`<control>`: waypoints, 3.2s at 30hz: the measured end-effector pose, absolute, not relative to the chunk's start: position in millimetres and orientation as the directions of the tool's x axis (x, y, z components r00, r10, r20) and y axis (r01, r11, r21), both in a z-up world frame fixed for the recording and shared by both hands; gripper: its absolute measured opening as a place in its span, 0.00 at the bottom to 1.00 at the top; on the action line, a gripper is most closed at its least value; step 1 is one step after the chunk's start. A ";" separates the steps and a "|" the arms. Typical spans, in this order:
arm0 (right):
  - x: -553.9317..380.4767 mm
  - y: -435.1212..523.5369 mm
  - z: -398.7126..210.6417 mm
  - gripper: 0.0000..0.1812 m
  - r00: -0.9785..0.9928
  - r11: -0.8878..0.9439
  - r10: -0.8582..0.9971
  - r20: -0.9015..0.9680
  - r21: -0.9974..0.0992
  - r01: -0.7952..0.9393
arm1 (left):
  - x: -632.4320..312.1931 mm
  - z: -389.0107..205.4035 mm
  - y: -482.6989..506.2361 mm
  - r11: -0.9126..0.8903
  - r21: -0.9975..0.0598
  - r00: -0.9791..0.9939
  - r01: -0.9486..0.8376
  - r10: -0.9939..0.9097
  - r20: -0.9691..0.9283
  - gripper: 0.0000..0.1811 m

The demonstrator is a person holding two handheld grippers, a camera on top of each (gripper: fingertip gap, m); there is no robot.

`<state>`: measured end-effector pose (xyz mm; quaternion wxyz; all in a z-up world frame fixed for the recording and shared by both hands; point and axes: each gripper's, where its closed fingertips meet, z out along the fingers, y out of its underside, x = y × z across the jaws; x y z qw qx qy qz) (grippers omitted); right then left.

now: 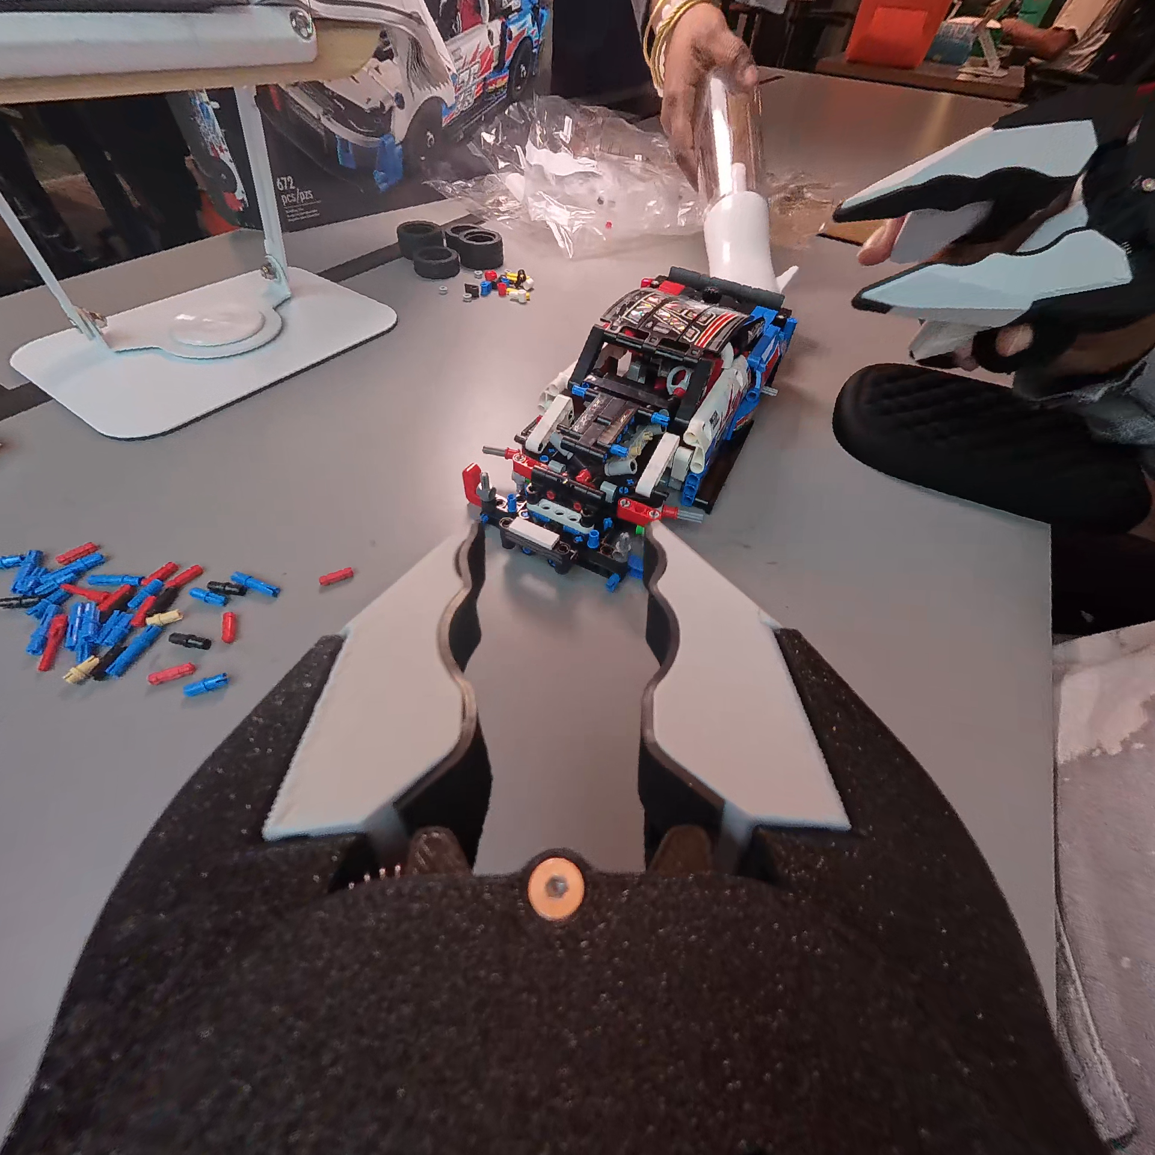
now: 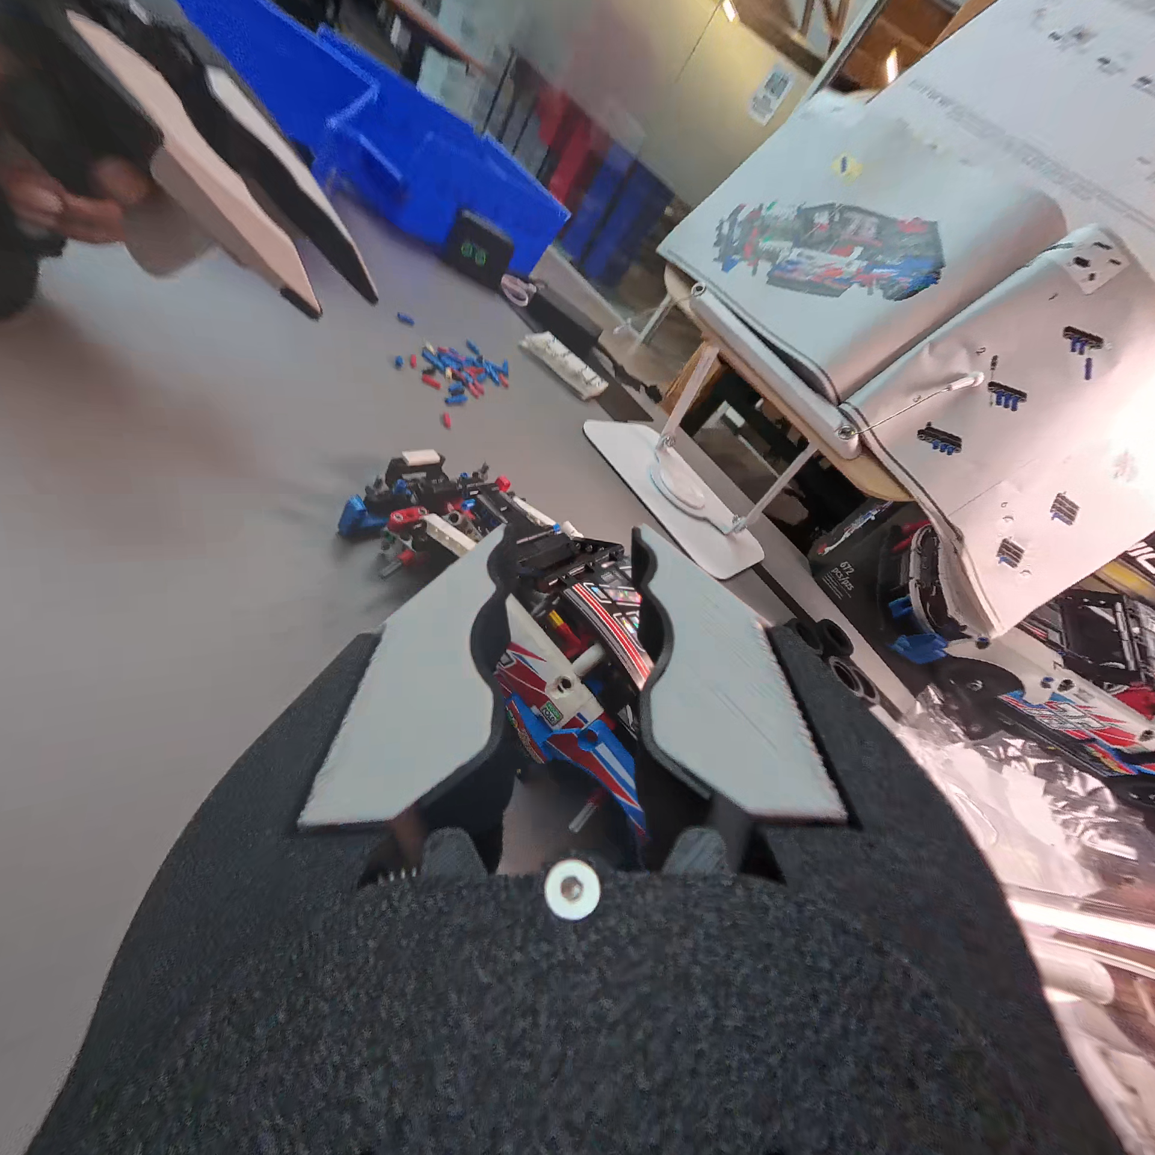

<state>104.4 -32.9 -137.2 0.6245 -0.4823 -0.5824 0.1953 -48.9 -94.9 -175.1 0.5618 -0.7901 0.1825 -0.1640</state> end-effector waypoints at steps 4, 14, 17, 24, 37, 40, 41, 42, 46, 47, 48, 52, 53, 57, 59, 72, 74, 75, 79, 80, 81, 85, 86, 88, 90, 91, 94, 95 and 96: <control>112.8 -43.0 -124.2 0.18 0.322 0.398 0.839 0.438 -0.899 0.184 | -46.4 -161.2 -92.6 -0.228 -0.970 0.884 -0.081 -0.465 0.036 0.32; 109.5 -48.3 -130.1 0.13 0.309 0.369 0.866 0.393 -0.919 0.136 | -51.9 -147.1 -92.1 -0.175 -0.980 0.909 -0.090 -0.416 -0.009 0.36; 108.8 -48.3 -131.8 0.12 0.303 0.367 0.868 0.392 -0.920 0.140 | -53.8 -147.7 -91.1 -0.174 -0.980 0.915 -0.099 -0.403 -0.021 0.36; 106.0 -46.2 -135.7 0.12 0.307 0.372 0.861 0.406 -0.914 0.165 | -53.8 -155.5 -88.2 -0.197 -0.975 0.914 -0.103 -0.406 -0.015 0.36; 105.3 -42.3 -137.9 0.12 0.323 0.363 0.857 0.402 -0.915 0.175 | -73.6 -144.4 -92.7 -0.146 -0.984 0.936 -0.103 -0.349 -0.046 0.36; 102.3 -40.7 -143.3 0.14 0.310 0.348 0.863 0.398 -0.915 0.205 | -83.6 -149.2 -94.0 -0.199 -0.970 0.942 -0.138 -0.330 -0.066 0.37; 101.3 -40.1 -144.6 0.15 0.306 0.344 0.865 0.397 -0.914 0.214 | -85.9 -153.4 -94.8 -0.230 -0.960 0.939 -0.163 -0.334 -0.079 0.39; 100.3 -40.1 -145.5 0.16 0.302 0.341 0.867 0.396 -0.914 0.219 | -88.5 -160.2 -95.1 -0.271 -0.943 0.936 -0.192 -0.340 -0.093 0.43; 98.4 -38.7 -148.1 0.17 0.293 0.328 0.874 0.388 -0.915 0.233 | -101.0 -198.3 -94.7 -0.446 -0.842 0.921 -0.303 -0.365 -0.138 0.56; 98.3 -38.7 -148.5 0.17 0.291 0.328 0.874 0.388 -0.915 0.235 | -102.6 -203.5 -94.1 -0.463 -0.828 0.917 -0.316 -0.372 -0.141 0.57; 98.2 -39.0 -148.8 0.17 0.289 0.329 0.874 0.389 -0.914 0.236 | -103.5 -206.9 -93.4 -0.476 -0.818 0.914 -0.323 -0.380 -0.140 0.58; 97.9 -39.8 -149.5 0.17 0.288 0.336 0.871 0.397 -0.911 0.239 | -109.9 -211.3 -89.2 -0.508 -0.784 0.901 -0.357 -0.407 -0.146 0.59; 97.7 -39.8 -150.1 0.17 0.286 0.336 0.872 0.398 -0.910 0.242 | -109.3 -215.0 -90.1 -0.529 -0.767 0.892 -0.364 -0.435 -0.123 0.58; 96.8 -40.8 -151.8 0.17 0.278 0.341 0.871 0.404 -0.906 0.250 | -105.7 -225.7 -89.8 -0.564 -0.719 0.854 -0.406 -0.515 -0.079 0.55; 97.0 -41.3 -151.9 0.16 0.279 0.345 0.869 0.409 -0.905 0.250 | -104.8 -225.4 -89.0 -0.569 -0.708 0.848 -0.419 -0.524 -0.081 0.55; 91.1 -43.7 -159.8 0.15 0.244 0.361 0.865 0.439 -0.881 0.307 | -47.2 -214.1 -72.2 -0.609 -0.722 0.852 -0.328 -0.520 0.052 0.46; 88.3 -45.2 -163.7 0.15 0.222 0.367 0.866 0.449 -0.870 0.329 | -36.1 -213.8 -65.6 -0.613 -0.719 0.851 -0.327 -0.522 0.058 0.46; 86.3 -46.3 -165.7 0.15 0.206 0.372 0.867 0.454 -0.863 0.341 | -31.2 -213.8 -62.1 -0.618 -0.716 0.852 -0.326 -0.521 0.061 0.46; 73.1 -47.5 -172.8 0.15 0.136 0.403 0.861 0.489 -0.822 0.403 | -10.8 -213.9 -48.3 -0.619 -0.716 0.855 -0.322 -0.515 0.061 0.46; 69.1 -46.4 -174.6 0.15 0.120 0.415 0.856 0.502 -0.807 0.420 | -6.3 -213.8 -46.5 -0.614 -0.720 0.852 -0.324 -0.521 0.061 0.47; 65.2 -44.9 -176.6 0.15 0.104 0.426 0.850 0.516 -0.791 0.439 | -2.9 -213.8 -45.6 -0.607 -0.723 0.846 -0.329 -0.530 0.059 0.47; 52.7 -41.1 -180.5 0.16 0.050 0.479 0.821 0.569 -0.735 0.480 | 1.6 -200.9 -50.1 -0.517 -0.786 0.805 -0.338 -0.592 0.044 0.50; 49.9 -42.3 -180.2 0.16 0.037 0.490 0.818 0.574 -0.728 0.480 | -0.4 -195.8 -52.2 -0.488 -0.807 0.797 -0.333 -0.603 0.036 0.51; 44.0 -45.8 -178.3 0.16 0.014 0.511 0.810 0.586 -0.717 0.473 | -8.6 -185.7 -55.3 -0.441 -0.842 0.797 -0.311 -0.604 0.022 0.51; 37.9 -48.5 -177.8 0.16 -0.017 0.540 0.795 0.606 -0.694 0.477 | -19.3 -175.5 -58.2 -0.403 -0.870 0.804 -0.285 -0.595 0.013 0.52; 34.6 -48.8 -177.7 0.16 -0.031 0.553 0.785 0.618 -0.679 0.482 | -25.1 -171.4 -60.1 -0.393 -0.878 0.807 -0.273 -0.590 0.013 0.52; 24.9 -50.5 -181.5 0.16 -0.095 0.597 0.757 0.646 -0.626 0.503 | -42.6 -163.9 -67.5 -0.387 -0.890 0.816 -0.242 -0.577 0.029 0.53; 22.2 -50.7 -184.9 0.16 -0.125 0.612 0.746 0.654 -0.599 0.516 | -47.6 -162.5 -70.6 -0.383 -0.893 0.816 -0.236 -0.578 0.032 0.53; 19.6 -50.1 -187.9 0.16 -0.150 0.630 0.729 0.668 -0.570 0.527 | -52.2 -163.0 -74.2 -0.383 -0.894 0.814 -0.234 -0.580 0.035 0.53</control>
